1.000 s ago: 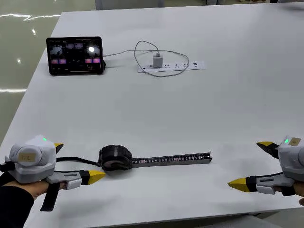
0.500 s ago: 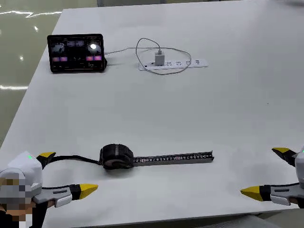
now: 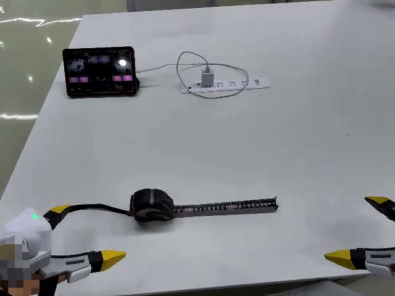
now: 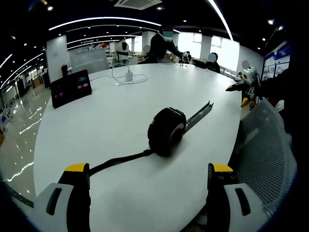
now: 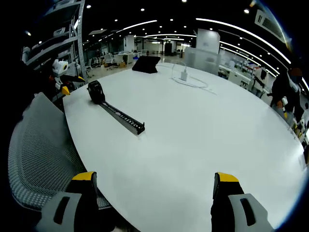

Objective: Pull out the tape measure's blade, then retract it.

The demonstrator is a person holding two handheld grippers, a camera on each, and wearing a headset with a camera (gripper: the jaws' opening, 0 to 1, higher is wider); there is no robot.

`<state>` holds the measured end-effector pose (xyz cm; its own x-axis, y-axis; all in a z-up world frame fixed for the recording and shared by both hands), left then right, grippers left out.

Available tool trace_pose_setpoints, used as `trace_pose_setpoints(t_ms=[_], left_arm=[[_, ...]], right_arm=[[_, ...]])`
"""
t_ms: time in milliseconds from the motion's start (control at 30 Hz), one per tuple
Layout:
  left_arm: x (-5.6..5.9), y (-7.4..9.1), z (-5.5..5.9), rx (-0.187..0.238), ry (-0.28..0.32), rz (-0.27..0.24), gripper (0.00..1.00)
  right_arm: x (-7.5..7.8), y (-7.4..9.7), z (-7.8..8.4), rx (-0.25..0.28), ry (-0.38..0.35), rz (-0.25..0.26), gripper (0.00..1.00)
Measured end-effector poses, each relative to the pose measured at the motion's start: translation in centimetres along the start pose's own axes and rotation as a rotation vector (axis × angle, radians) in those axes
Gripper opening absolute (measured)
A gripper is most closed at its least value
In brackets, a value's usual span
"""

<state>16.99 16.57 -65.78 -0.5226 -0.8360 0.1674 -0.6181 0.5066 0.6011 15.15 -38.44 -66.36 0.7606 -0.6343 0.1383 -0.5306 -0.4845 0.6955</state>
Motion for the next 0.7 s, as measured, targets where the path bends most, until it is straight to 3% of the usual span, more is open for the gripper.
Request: trace_pose_setpoints(t_ms=[233,533,700], left_arm=[[-0.32,0.16,-0.32,0.004,-0.013,-0.018,0.99],[-0.37,-0.2,-0.21,-0.01,-0.025,0.004,0.99],[-0.27,-0.48,-1.02,0.015,-0.004,0.015,0.99]], right_arm=[[-0.08,0.24,0.16,-0.003,-0.023,-0.007,0.99],[-0.28,0.36,0.45,-0.017,-0.022,-0.007,0.99],[-0.47,0.28,0.26,-0.01,-0.012,-0.009,0.99]])
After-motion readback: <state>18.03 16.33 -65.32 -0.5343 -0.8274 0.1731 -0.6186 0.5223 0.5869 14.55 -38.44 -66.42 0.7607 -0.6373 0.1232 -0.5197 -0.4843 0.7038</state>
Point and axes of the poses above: the centre of the closed fingertips' face, and the gripper's own axes: y roughly backward along the fingers, x roughly to its right, z roughly out of its underside, the point moved 9 cm from there along y, roughly backward along the fingers, and after that the axes turned 10 degrees about y, right-handed, at the moved point
